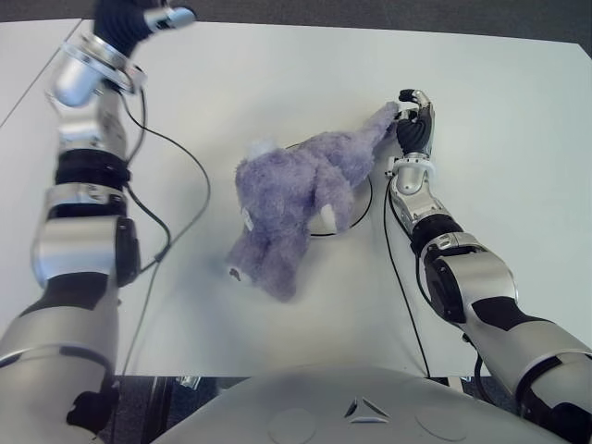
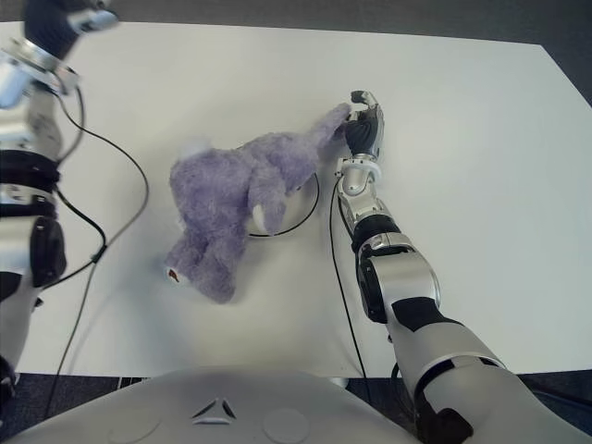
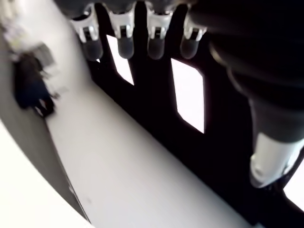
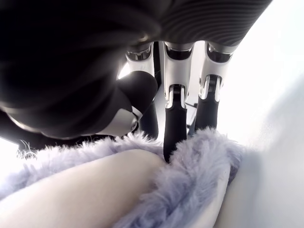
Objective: Put the doll into the plate.
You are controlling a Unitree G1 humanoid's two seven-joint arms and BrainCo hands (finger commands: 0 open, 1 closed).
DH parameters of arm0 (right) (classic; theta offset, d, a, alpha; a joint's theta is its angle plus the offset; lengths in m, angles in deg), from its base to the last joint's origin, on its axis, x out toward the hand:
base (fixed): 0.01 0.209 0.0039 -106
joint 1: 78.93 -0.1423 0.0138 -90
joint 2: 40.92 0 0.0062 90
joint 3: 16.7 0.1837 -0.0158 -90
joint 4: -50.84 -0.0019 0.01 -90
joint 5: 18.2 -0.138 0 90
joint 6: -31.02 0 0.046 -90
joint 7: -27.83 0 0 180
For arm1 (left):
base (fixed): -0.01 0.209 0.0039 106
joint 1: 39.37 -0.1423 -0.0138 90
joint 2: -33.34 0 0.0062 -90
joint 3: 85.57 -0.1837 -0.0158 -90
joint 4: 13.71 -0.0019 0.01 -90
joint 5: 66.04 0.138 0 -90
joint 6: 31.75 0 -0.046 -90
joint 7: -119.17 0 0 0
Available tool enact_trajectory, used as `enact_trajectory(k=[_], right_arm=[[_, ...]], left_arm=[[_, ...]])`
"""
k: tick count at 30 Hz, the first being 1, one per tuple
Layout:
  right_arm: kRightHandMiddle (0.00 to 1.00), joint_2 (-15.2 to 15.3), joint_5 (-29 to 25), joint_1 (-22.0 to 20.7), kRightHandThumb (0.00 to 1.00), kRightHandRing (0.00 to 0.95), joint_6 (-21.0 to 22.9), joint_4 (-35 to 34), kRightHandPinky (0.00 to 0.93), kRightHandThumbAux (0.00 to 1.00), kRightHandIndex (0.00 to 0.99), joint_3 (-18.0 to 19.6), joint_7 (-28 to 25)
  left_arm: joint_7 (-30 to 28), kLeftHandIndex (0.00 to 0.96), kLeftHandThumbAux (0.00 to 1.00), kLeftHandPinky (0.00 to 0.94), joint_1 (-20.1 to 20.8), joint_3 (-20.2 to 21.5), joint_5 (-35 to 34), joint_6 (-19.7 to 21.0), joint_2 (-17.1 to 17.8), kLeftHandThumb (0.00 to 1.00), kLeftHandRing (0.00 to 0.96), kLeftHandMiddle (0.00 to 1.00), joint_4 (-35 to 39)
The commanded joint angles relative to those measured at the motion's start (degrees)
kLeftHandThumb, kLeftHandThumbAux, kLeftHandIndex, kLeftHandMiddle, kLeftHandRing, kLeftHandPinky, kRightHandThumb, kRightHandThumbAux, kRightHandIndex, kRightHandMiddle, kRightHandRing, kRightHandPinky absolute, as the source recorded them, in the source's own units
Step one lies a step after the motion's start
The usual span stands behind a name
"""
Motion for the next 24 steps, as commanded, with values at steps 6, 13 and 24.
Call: enact_trajectory(k=[6,13,24], right_arm=[[0.295,-4.47,-1.26,20.06,1.000,0.462,0.72,10.01,0.408,0.700,0.261,1.18,-2.49],[0.293,-4.24,-1.23,20.25,1.000,0.461,0.35,9.95,0.407,0.701,0.257,1.52,-2.73],[0.298,-4.03,-1.81,20.59,1.000,0.460,-0.08,9.80,0.409,0.701,0.253,2.76,-3.79]], left_arm=[[20.20,0.000,0.689,0.000,-8.72,-0.64,9.21,-3.80,-10.59,0.000,0.000,0.000,-14.62],[23.11,0.000,0.675,0.000,-10.93,0.07,9.87,-3.56,-14.18,0.000,0.000,0.000,-16.24],[25.03,0.000,0.656,0.000,-15.77,0.99,10.56,-5.17,-17.25,0.000,0.000,0.000,-17.16]])
